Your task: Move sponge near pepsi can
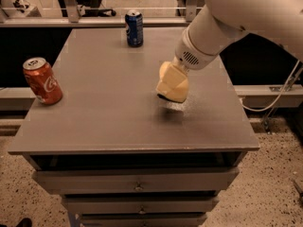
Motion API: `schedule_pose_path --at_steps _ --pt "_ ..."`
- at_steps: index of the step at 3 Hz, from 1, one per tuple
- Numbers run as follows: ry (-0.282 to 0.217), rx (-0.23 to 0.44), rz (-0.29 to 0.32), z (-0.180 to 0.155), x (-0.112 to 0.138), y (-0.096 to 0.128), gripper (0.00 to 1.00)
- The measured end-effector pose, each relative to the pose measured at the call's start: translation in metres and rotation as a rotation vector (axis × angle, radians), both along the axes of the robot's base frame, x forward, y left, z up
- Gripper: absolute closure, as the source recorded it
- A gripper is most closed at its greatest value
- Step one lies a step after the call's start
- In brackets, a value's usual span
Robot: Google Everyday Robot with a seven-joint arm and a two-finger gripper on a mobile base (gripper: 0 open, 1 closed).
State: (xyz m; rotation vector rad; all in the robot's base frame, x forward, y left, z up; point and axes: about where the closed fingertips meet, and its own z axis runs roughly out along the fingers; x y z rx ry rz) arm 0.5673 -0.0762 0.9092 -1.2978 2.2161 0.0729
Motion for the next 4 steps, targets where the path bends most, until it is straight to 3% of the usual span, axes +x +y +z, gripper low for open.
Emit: schedule_pose_path --at_steps 2,3,4 --pt "-0.005 0.015 -0.013 -0.003 0.002 0.000 1.00" --pt "-0.039 0.087 -0.037 -0.012 0.032 0.003 1.00" --pt "-0.089 0.192 -0.058 -0.022 0.085 0.013 1.00"
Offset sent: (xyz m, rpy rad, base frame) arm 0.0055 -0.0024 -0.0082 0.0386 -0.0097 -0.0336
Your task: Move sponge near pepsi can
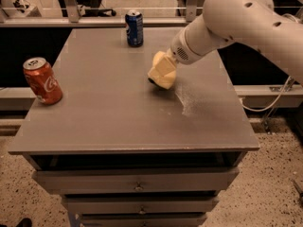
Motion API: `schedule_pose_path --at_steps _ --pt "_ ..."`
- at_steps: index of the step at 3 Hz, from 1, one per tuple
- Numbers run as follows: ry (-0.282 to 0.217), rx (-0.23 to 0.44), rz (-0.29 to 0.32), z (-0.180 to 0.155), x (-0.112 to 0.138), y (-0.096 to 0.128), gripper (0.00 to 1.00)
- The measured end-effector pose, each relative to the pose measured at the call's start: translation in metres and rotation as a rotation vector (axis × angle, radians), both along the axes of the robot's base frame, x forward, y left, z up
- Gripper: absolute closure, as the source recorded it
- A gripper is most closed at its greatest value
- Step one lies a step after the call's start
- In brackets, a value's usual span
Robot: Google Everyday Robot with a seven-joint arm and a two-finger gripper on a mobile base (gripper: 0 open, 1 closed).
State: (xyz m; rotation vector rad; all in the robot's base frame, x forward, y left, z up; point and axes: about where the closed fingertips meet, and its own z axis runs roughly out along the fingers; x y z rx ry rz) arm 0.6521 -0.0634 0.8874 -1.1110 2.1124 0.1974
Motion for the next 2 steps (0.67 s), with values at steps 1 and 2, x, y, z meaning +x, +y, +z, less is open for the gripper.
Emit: schedule_pose_path --at_steps 1,2 --pt "-0.028 0.072 -0.035 -0.009 0.052 0.012 1.00" --pt "-0.064 0.079 -0.095 -0.003 0.100 0.009 1.00"
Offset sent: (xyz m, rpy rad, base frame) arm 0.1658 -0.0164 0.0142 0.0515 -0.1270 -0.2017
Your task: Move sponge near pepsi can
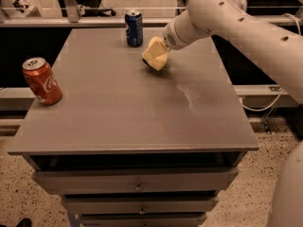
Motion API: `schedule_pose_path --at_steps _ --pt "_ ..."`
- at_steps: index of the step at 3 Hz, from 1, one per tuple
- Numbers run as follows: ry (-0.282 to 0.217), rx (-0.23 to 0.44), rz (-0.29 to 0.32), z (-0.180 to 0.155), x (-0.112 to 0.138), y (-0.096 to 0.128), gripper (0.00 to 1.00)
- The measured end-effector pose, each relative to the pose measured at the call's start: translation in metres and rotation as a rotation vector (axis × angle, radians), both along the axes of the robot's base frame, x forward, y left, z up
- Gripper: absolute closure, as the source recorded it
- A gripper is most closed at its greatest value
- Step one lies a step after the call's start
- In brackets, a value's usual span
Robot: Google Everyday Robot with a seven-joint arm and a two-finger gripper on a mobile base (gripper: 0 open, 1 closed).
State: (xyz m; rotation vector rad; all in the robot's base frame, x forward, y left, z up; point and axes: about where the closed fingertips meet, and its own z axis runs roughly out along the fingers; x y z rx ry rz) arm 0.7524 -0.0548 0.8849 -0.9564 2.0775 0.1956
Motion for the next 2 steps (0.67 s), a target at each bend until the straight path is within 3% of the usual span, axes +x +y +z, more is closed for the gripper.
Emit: schedule_pose_path --at_steps 2 --pt "-0.005 -0.039 -0.076 -0.002 0.063 -0.017 1.00"
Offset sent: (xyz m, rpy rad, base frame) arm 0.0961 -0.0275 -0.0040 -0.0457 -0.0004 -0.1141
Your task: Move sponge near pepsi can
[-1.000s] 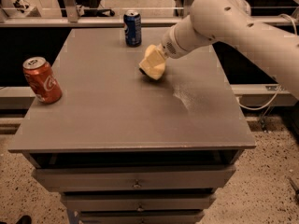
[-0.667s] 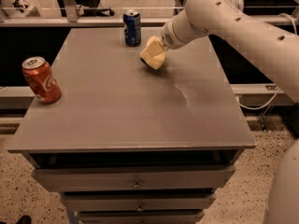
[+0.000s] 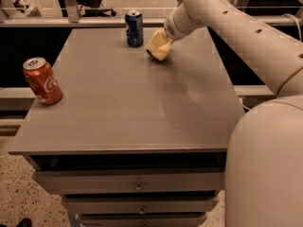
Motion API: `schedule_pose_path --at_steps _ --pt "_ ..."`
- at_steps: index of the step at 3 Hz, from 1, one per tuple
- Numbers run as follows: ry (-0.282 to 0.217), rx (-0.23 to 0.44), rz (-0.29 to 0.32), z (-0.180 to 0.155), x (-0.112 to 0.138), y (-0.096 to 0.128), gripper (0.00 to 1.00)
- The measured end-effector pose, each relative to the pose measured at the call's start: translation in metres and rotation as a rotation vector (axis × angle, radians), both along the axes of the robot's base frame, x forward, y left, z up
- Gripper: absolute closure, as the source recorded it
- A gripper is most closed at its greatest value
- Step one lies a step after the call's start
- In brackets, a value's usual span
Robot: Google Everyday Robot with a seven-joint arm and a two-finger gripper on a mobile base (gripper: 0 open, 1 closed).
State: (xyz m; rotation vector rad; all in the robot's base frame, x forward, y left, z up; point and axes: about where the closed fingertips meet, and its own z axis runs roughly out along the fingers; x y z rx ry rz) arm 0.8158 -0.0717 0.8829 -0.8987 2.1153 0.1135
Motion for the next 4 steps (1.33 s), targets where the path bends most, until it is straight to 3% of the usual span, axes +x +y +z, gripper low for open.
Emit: schedule_pose_path --at_steps 2,4 --pt "0.008 0.031 0.004 -0.006 0.029 0.014 1.00" --pt "0.030 0.043 0.012 -0.016 0.042 0.026 0.57"
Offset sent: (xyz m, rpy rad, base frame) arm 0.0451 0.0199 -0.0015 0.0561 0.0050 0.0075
